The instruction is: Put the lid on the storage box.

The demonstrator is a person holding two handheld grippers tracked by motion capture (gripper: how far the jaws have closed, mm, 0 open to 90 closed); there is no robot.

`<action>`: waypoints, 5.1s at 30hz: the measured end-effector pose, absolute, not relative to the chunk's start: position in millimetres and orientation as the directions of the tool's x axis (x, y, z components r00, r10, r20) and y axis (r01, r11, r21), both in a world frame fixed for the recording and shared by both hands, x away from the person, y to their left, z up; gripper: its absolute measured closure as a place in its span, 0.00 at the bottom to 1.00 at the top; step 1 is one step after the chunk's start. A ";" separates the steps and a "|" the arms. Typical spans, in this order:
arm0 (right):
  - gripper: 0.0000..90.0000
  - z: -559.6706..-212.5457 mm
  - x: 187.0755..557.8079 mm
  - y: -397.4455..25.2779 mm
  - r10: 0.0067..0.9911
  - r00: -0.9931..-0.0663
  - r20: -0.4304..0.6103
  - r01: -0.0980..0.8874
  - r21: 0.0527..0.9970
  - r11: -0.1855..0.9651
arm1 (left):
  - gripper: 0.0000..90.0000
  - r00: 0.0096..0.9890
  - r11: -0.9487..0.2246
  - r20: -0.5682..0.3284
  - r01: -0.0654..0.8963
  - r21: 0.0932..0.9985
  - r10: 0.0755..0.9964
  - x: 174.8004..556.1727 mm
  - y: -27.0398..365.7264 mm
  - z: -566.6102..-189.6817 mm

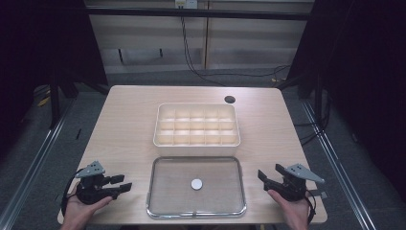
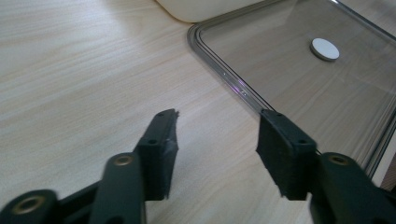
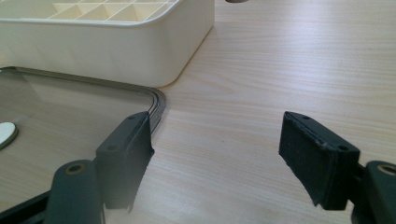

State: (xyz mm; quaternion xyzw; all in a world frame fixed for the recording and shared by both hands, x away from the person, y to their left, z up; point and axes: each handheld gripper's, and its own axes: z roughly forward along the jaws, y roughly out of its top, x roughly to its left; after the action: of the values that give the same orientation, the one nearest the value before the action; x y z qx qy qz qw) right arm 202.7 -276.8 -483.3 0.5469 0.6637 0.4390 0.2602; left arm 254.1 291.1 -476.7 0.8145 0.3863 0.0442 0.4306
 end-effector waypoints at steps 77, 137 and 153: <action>0.51 -496.0 259.4 -218.5 0.890 -0.409 0.200 0.691 0.705 0.159 | 0.56 0.749 -0.449 -0.257 0.594 0.668 0.610 287.3 215.9 -496.1; 0.71 -501.5 257.8 -235.8 0.670 -0.357 0.652 0.792 0.591 -0.153 | 0.61 0.730 -0.407 -0.294 0.616 0.675 0.617 289.3 219.2 -498.7; 0.82 -494.4 251.8 -240.5 0.602 -0.420 0.679 0.760 0.626 -0.177 | 0.39 0.707 -0.365 -0.352 0.649 0.667 0.613 293.4 223.6 -499.2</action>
State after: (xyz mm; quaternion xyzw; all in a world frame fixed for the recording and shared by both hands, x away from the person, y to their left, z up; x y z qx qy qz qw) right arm 251.8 -240.5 -494.4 0.5338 0.6377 0.5508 -0.0715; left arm 293.4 223.6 -499.2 0.8259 0.3822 -0.0215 0.4140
